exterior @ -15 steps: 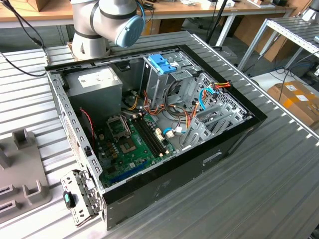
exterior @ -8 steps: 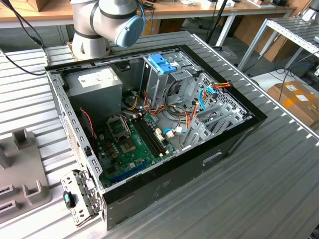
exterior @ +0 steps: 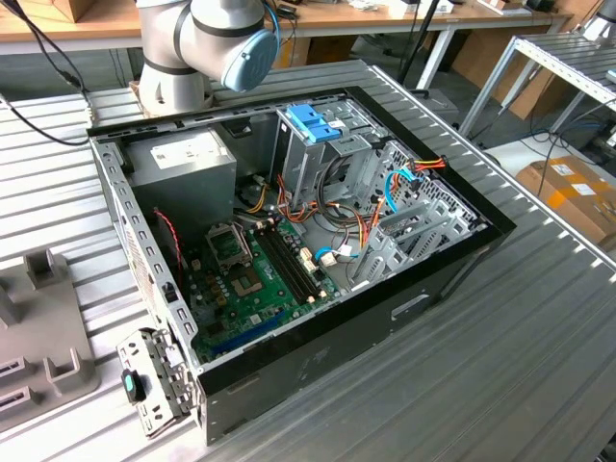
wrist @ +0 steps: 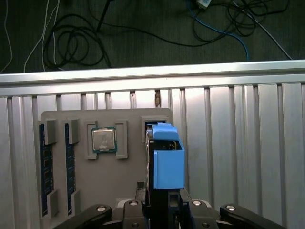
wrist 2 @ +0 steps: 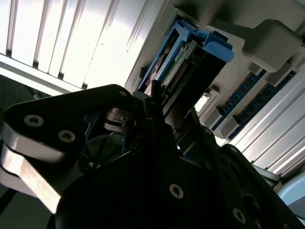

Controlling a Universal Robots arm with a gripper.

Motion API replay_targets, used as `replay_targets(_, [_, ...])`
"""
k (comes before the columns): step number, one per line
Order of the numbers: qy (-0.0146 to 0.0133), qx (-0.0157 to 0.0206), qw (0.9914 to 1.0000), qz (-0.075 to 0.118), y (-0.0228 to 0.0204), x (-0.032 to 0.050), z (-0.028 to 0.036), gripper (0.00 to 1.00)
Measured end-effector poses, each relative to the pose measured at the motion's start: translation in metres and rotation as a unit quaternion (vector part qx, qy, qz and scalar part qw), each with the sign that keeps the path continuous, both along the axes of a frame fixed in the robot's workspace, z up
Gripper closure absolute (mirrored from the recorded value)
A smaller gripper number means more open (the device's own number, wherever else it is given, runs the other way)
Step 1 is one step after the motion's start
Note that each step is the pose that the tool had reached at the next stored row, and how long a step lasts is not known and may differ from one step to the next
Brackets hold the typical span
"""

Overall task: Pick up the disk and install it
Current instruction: 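Pick up the disk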

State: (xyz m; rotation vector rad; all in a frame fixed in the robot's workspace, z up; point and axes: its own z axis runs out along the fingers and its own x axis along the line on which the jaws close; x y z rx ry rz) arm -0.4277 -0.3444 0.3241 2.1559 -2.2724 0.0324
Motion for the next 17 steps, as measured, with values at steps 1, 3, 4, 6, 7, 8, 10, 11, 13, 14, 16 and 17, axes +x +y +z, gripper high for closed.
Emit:
replay_targets(1, [0.0000, 0.0000, 1.00000, 0.000, 0.0000, 0.0000, 0.0001, 0.65])
replay_targets(3, [0.0002, -0.0004, 1.00000, 0.000, 0.0000, 0.0000, 0.0016, 0.65])
replay_targets(4, [0.0001, -0.0007, 1.00000, 0.000, -0.0001, 0.0000, 0.0024, 0.65])
replay_targets(6, [0.0000, -0.0011, 1.00000, 0.000, 0.0000, 0.0000, 0.0057, 0.65])
replay_targets(7, [0.0000, -0.0014, 1.00000, 0.000, 0.0000, 0.0000, 0.0076, 0.65])
replay_targets(8, [0.0000, -0.0015, 1.00000, 0.000, 0.0000, 0.0000, 0.0092, 0.65])
replay_targets(10, [0.0000, -0.0018, 1.00000, 0.000, 0.0000, 0.0000, 0.0130, 0.65])
replay_targets(11, [0.0000, -0.0019, 1.00000, 0.000, 0.0000, 0.0000, 0.0156, 0.65])
replay_targets(13, [0.0001, -0.0022, 1.00000, 0.000, 0.0000, 0.0000, 0.0216, 0.65])
replay_targets(14, [0.0000, -0.0023, 1.00000, 0.000, 0.0000, 0.0000, 0.0247, 0.65])
replay_targets(16, [0.0000, -0.0025, 1.00000, 0.000, 0.0000, 0.0000, 0.0283, 0.65])
replay_targets(17, [0.0000, -0.0026, 1.00000, 0.000, 0.0000, 0.0000, 0.0306, 0.65])
